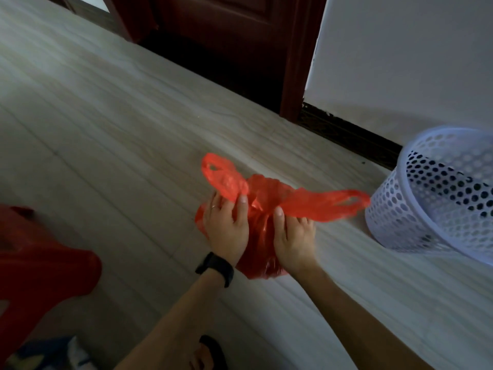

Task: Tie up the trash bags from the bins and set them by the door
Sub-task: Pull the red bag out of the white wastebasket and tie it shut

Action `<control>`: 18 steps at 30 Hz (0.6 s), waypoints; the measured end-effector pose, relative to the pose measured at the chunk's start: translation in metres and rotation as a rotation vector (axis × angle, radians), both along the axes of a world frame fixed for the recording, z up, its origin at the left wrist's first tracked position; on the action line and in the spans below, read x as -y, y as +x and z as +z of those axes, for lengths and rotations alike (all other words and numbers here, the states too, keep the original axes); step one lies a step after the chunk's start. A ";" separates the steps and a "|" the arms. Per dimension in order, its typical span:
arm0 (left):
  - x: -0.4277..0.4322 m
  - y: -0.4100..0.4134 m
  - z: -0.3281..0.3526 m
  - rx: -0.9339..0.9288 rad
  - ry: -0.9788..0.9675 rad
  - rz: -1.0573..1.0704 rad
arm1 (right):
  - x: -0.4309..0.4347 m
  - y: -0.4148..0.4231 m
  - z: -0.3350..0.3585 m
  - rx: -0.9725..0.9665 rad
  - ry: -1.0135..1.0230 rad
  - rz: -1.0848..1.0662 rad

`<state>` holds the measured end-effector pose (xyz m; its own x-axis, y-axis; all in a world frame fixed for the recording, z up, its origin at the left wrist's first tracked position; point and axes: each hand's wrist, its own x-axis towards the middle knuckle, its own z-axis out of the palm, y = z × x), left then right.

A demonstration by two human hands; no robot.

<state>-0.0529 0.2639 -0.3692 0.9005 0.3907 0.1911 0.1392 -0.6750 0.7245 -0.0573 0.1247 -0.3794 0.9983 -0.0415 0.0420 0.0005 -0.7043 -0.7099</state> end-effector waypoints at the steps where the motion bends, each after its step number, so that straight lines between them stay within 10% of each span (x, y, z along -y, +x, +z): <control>1: 0.000 0.005 0.003 0.016 -0.015 -0.011 | -0.003 0.004 0.004 0.030 0.030 -0.011; 10: 0.014 0.032 0.024 -0.245 -0.978 0.234 | -0.006 0.030 0.031 -0.298 0.755 -0.119; 18: -0.014 0.047 -0.009 -0.504 -0.911 0.298 | 0.025 0.030 0.025 -0.508 0.669 0.109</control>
<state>-0.0062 0.2777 -0.3778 0.6394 0.4145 -0.6476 0.6311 0.1982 0.7500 -0.0276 0.0996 -0.3546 0.8893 0.1995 -0.4116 -0.3873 -0.1502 -0.9096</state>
